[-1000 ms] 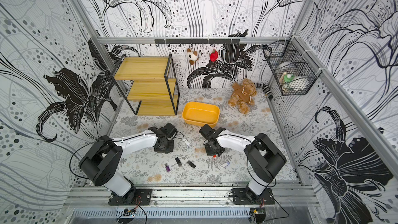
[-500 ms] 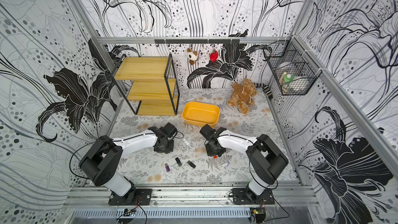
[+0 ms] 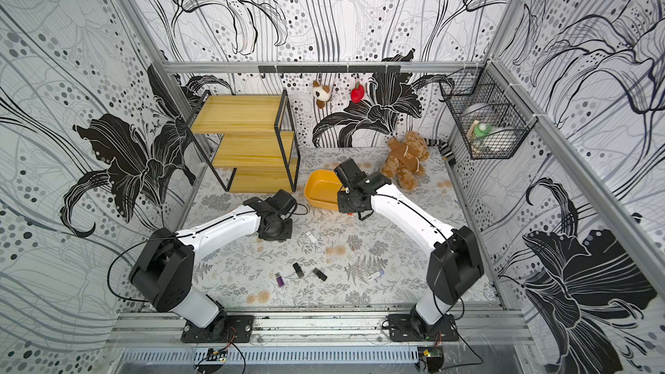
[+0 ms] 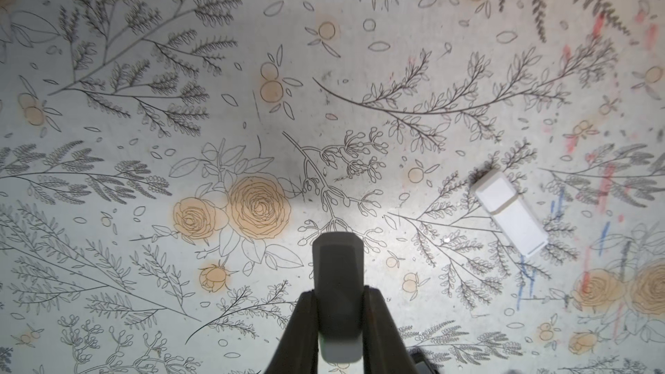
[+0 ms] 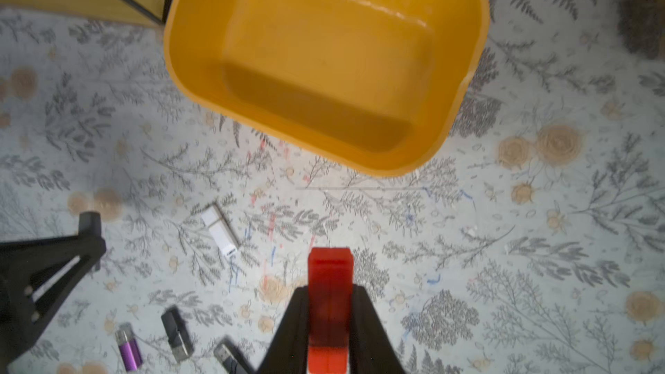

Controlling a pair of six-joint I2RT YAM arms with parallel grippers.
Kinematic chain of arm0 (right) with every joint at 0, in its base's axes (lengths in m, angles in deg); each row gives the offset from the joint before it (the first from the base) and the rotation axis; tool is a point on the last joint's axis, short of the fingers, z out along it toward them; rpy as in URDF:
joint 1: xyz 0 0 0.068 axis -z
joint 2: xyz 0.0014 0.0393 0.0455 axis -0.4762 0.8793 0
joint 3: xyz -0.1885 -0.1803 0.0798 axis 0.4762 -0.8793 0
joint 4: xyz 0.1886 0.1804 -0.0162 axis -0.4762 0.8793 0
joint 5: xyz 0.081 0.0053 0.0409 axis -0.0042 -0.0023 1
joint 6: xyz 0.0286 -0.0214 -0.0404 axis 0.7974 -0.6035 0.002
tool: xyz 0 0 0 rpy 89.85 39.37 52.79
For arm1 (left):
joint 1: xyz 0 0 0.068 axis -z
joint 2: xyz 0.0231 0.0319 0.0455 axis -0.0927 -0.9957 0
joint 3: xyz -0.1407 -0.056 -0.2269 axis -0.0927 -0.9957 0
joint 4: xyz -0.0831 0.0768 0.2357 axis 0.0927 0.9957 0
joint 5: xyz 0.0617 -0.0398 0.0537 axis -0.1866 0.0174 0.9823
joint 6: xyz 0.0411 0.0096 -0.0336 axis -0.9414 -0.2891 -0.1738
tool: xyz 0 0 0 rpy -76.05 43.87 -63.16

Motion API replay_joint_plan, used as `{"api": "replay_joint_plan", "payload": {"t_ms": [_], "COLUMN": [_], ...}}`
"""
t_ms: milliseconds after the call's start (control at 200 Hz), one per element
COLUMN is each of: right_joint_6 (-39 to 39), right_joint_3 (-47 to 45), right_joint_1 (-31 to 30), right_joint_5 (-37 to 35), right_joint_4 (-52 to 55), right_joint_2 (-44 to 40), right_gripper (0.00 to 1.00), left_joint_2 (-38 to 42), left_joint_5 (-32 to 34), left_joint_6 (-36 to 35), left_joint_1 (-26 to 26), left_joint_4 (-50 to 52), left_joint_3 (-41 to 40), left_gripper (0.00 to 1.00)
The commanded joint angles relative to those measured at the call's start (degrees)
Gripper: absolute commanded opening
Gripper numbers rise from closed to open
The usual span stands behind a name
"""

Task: Put the usb flash drive into the storage box
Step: Pick up the USB flash from the center of the board, then place the USB flash in the storage box.

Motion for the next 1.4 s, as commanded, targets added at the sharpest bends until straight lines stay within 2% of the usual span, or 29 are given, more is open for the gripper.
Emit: {"api": "replay_joint_plan", "payload": {"t_ms": [0,235,491,686,1056,1146,1362,1392], "right_joint_6": [-3.8,-6.5,-7.4,-7.7,-8.2,-8.4,-9.0,-9.0], "right_joint_3": [5.4,17.1,25.1,27.8,26.8,26.8,27.3,27.2], "right_joint_1": [2.3,5.7,8.0,8.8,9.0,9.0,9.0,9.0], "right_joint_5": [-0.6,-2.1,-4.6,-4.7,-5.6,-5.7,-6.1,-6.1], "right_joint_4": [1.8,0.7,0.5,0.5,-0.2,-0.1,0.5,0.4], "right_joint_2": [6.9,19.8,30.9,35.3,38.4,39.1,40.3,40.2], "right_gripper": [0.0,0.0,0.0,0.0,0.0,0.09,0.18,0.23], "left_joint_2": [0.7,-1.7,-1.4,-3.4,-5.9,-7.6,-10.0,-10.2], "left_joint_5": [1.2,1.9,4.1,4.0,3.0,3.2,3.4,3.5], "left_joint_6": [-2.0,-4.7,-7.2,-7.4,-7.4,-7.8,-8.2,-8.3], "left_joint_1": [-1.0,-1.3,-1.3,-0.5,0.5,0.8,1.0,1.0], "left_joint_4": [3.1,5.0,2.8,2.5,0.8,1.7,2.5,2.8], "left_joint_3": [4.1,11.6,17.8,20.1,21.5,23.8,28.3,28.7], "left_gripper": [0.0,0.0,0.0,0.0,0.0,0.0,0.0,0.0]}}
